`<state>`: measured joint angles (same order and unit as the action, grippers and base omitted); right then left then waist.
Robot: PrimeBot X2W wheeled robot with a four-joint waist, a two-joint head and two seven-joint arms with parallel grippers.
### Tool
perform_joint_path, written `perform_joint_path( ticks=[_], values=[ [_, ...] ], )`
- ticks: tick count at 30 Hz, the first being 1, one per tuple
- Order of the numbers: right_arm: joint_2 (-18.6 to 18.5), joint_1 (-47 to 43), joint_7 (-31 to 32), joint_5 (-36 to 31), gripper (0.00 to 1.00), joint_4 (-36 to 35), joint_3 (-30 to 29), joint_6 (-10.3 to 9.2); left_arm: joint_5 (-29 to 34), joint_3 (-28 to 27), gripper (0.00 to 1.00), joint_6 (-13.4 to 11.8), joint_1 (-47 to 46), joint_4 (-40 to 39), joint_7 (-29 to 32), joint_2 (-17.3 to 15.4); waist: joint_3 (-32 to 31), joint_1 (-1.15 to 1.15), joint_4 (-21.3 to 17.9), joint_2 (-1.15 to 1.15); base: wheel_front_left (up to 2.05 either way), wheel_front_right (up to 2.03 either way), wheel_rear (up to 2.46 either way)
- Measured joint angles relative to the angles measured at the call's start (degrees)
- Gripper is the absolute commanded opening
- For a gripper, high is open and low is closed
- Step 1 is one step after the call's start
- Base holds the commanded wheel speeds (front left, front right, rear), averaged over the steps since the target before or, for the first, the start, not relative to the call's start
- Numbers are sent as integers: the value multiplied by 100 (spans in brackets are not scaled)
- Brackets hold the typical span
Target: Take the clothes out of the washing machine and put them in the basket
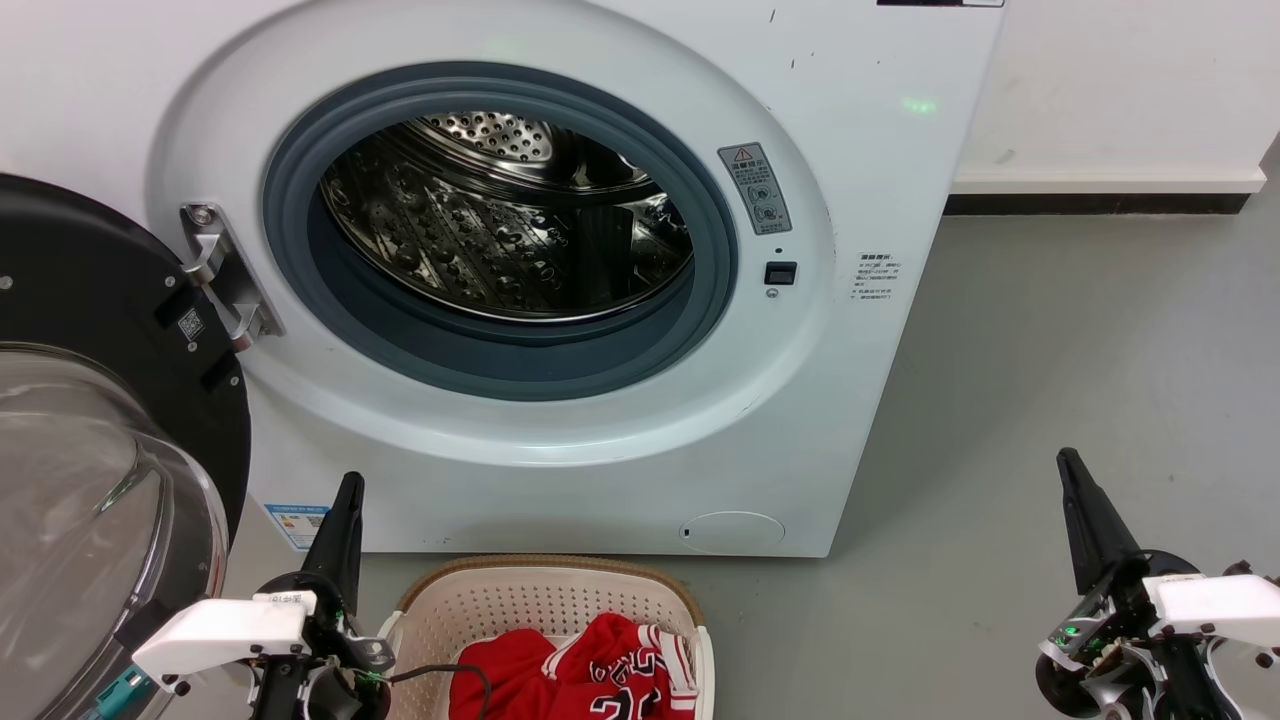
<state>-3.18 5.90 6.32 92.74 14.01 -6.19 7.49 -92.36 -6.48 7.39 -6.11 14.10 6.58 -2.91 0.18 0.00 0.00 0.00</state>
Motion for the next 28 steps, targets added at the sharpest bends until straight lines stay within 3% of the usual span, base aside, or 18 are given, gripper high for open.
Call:
perform_joint_path(
  ticks=[28],
  values=[
    [4, 1, 4, -2, 0, 0, -12, 0, 0, 0, 0, 0, 0, 0, 0, 0, 0, 0, 0, 0, 0, 0, 0]
  ],
)
